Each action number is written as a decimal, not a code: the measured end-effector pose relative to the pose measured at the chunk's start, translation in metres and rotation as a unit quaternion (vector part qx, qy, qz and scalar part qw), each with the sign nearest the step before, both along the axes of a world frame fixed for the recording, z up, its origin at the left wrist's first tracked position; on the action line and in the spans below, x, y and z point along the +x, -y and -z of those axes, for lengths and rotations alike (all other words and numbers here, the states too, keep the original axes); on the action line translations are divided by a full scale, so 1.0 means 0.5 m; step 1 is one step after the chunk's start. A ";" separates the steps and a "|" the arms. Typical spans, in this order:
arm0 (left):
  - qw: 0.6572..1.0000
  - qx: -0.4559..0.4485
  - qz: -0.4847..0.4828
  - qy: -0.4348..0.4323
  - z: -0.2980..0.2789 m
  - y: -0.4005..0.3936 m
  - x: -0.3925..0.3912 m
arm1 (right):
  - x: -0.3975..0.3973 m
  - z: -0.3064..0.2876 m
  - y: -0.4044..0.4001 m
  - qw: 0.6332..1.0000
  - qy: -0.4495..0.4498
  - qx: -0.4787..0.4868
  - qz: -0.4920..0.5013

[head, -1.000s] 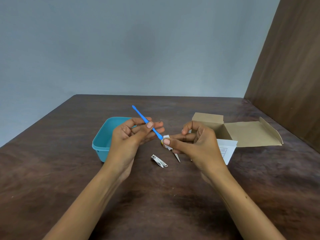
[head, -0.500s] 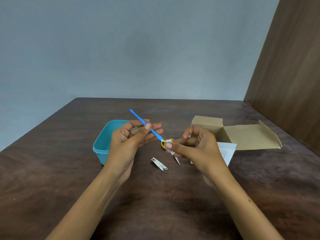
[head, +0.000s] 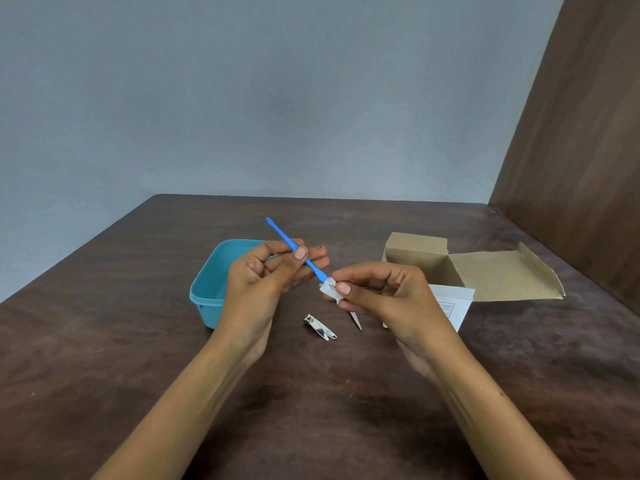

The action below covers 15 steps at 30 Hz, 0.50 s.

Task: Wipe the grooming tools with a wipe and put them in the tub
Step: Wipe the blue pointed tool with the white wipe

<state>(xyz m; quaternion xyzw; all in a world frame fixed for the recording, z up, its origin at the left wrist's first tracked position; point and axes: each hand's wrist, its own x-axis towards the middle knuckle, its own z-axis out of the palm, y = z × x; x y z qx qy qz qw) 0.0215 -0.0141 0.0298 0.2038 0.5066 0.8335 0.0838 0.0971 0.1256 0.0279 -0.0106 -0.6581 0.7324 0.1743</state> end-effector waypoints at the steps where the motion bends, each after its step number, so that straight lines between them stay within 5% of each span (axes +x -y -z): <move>1: 1.000 0.001 -0.002 0.001 0.000 0.000 -0.002 | 0.000 0.000 -0.001 1.000 0.002 -0.003 -0.004; 15: 1.000 -0.010 0.012 0.012 0.003 -0.001 -0.002 | -0.001 0.005 -0.009 1.000 -0.002 0.003 -0.026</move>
